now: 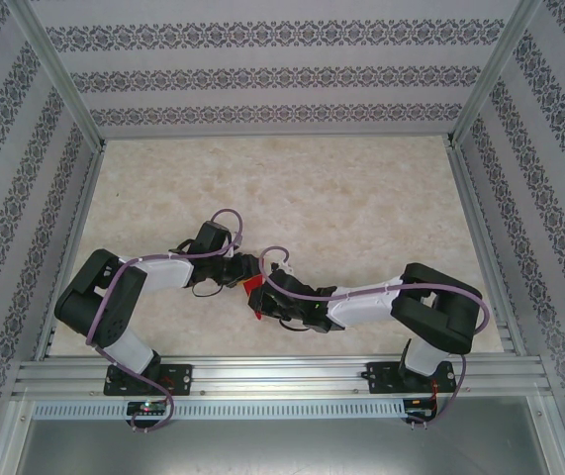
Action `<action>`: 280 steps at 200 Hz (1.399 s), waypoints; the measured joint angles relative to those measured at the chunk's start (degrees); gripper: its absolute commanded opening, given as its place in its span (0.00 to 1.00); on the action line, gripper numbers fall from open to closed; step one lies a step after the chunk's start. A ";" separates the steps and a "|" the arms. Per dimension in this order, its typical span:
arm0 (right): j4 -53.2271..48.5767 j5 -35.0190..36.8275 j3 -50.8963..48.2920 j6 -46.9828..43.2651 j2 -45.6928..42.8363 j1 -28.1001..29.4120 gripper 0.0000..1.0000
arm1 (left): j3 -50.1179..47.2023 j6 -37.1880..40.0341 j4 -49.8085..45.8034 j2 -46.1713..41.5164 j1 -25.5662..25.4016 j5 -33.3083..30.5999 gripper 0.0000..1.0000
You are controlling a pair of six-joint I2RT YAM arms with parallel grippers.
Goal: Fold a paper plane with a square sheet of paper (pick it up from the middle)
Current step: Fold the wing for the fifth time at the center of the table.
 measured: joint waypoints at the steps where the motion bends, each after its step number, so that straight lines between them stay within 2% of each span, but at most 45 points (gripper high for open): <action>1: 0.20 0.00 -0.04 0.02 0.07 0.00 0.22 | 0.00 0.00 0.02 0.00 0.00 0.00 0.44; 80: 9.44 -0.15 -1.75 1.49 3.76 -0.74 0.20 | -0.15 0.00 0.02 -0.13 0.00 -0.02 0.44; 115: 10.67 -0.22 -1.92 1.66 3.80 -0.74 0.08 | -0.33 0.00 0.07 -0.26 0.00 -0.22 0.44; 130: 11.15 -0.59 -1.92 1.62 4.07 -0.74 0.07 | -0.33 0.00 0.07 -0.28 0.00 -0.22 0.44; 156: 11.61 -1.25 -1.95 1.62 4.74 -0.74 0.09 | -0.35 0.00 0.04 -0.35 0.00 -0.31 0.44; 192: 11.76 -1.66 -2.34 1.79 4.76 -0.70 0.25 | -0.39 0.00 0.07 -0.37 0.00 -0.39 0.44; 238: 9.99 -0.76 -2.80 2.54 2.69 0.02 0.27 | -0.39 0.00 0.07 -0.37 0.00 -0.39 0.44; 280: 9.31 -0.09 -3.23 3.19 1.70 0.52 0.21 | -0.39 0.00 0.07 -0.37 0.00 -0.39 0.44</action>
